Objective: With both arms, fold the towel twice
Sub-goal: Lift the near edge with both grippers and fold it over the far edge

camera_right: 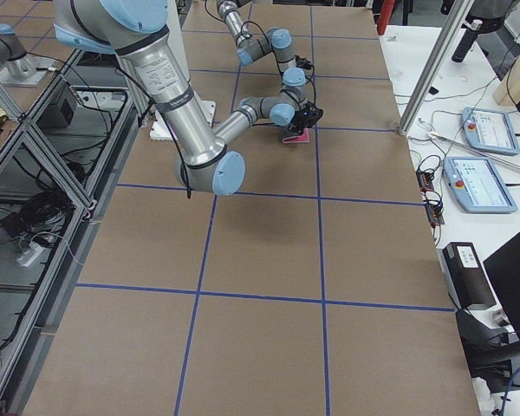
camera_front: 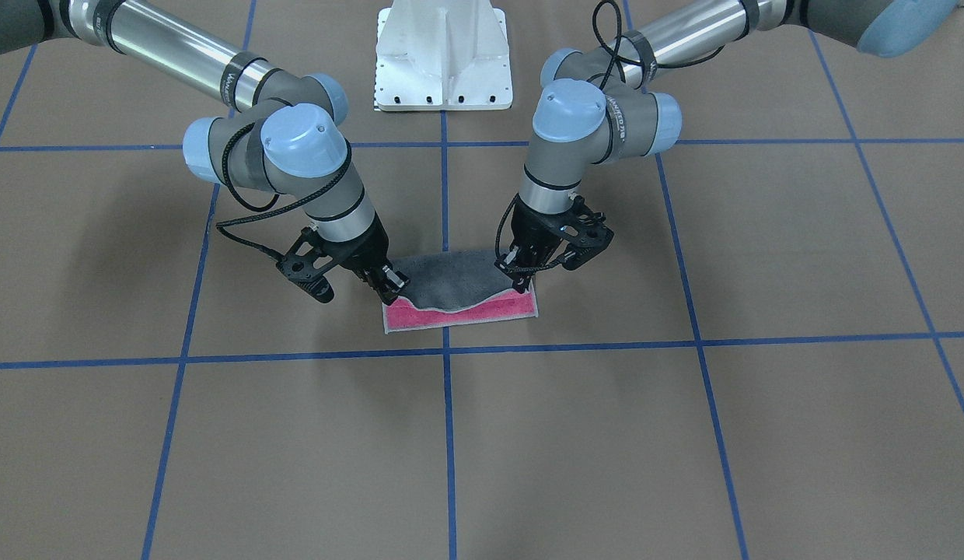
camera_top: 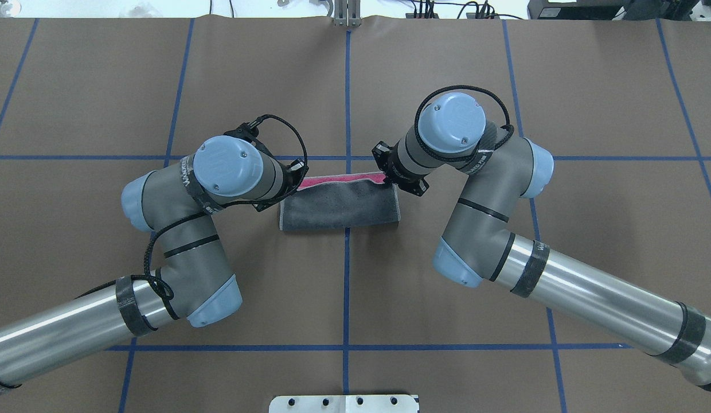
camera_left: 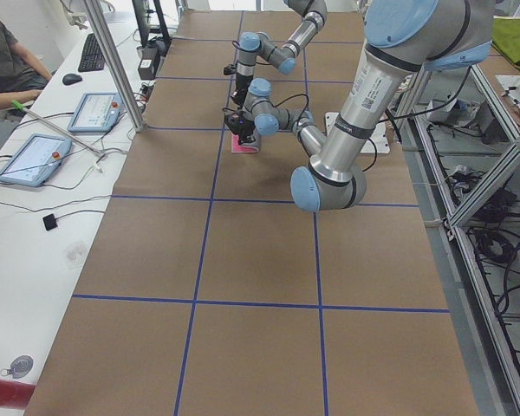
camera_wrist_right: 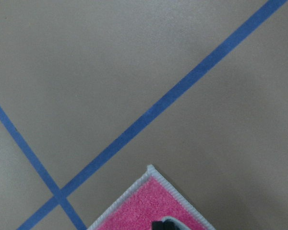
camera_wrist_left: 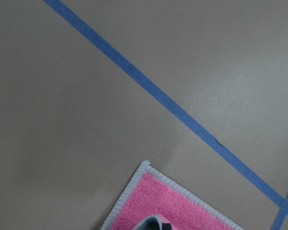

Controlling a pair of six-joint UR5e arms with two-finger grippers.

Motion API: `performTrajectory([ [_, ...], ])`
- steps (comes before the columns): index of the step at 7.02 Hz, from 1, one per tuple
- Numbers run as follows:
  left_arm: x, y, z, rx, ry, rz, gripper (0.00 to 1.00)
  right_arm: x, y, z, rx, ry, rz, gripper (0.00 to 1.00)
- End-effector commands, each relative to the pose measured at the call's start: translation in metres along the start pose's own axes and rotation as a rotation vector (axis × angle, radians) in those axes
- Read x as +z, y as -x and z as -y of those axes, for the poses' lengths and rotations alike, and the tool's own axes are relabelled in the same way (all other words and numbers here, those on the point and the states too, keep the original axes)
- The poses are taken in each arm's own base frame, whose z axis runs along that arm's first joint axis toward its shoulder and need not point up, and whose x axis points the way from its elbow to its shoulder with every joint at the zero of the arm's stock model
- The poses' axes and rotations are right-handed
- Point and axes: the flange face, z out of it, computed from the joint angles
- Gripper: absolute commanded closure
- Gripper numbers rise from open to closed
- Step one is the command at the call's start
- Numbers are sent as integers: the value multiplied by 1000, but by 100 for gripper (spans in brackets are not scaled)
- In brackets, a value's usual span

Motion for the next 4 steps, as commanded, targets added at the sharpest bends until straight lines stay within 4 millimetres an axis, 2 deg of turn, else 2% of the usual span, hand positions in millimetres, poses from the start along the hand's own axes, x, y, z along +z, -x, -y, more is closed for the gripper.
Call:
performTrajectory([
  [1, 0, -1, 9, -3, -8, -4, 78, 3, 1, 12, 11, -14, -7, 73],
  [2, -1, -3, 21, -14, -21, -3, 35, 6, 12, 16, 19, -22, -10, 17],
  [3, -3, -3, 35, -27, -16, 1, 0, 9, 34, 20, 35, -34, -9, 0],
  [4, -3, -2, 40, -36, -2, 8, 0, 3, 47, 26, 45, -41, 2, 0],
])
